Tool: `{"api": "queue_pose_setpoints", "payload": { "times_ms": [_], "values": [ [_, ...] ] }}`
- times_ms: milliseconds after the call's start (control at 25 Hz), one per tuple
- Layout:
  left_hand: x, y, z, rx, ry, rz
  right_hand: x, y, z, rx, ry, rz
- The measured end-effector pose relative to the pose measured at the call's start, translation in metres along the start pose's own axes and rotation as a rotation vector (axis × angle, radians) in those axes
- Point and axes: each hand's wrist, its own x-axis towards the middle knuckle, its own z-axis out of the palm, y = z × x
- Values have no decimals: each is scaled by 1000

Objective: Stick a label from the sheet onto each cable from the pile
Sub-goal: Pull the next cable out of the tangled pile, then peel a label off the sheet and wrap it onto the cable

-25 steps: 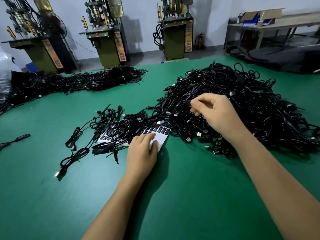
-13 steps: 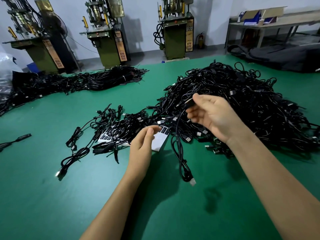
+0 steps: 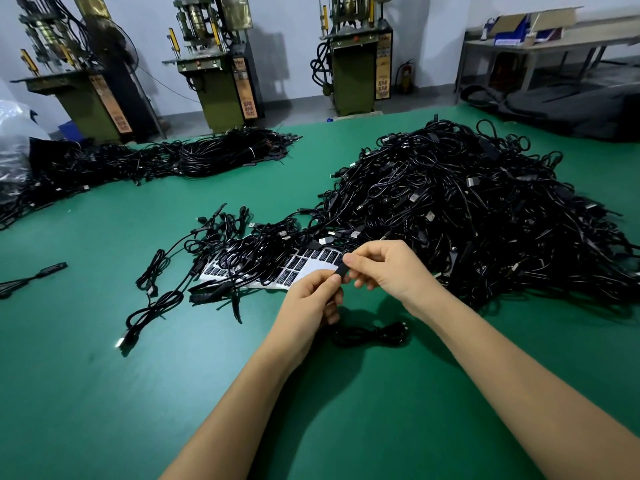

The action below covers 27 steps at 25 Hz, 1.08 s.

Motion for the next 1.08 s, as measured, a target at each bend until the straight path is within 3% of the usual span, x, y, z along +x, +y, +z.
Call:
{"api": "queue_pose_setpoints", "payload": {
  "times_ms": [120, 280, 480, 600, 680, 880, 1080],
  "values": [
    [2, -3, -3, 23, 39, -47, -2, 14, 0, 93, -31, 41],
    [1, -7, -3, 213, 75, 16, -1, 25, 0, 116, 24, 43],
    [-4, -6, -22, 859, 509, 268, -1, 29, -2, 134, 124, 47],
    [-2, -5, -38, 1222, 456, 252, -3, 27, 1, 112, 138, 33],
    [-2, -4, -40, 1319, 411, 262, -3, 24, 1, 104, 172, 42],
    [-3, -6, -33, 1380, 370, 331, 25, 7, 15, -334, 246, -17],
    [-4, -7, -30, 1438, 369, 313, 67, 1, 65, -696, 17, -72]
  ]
}}
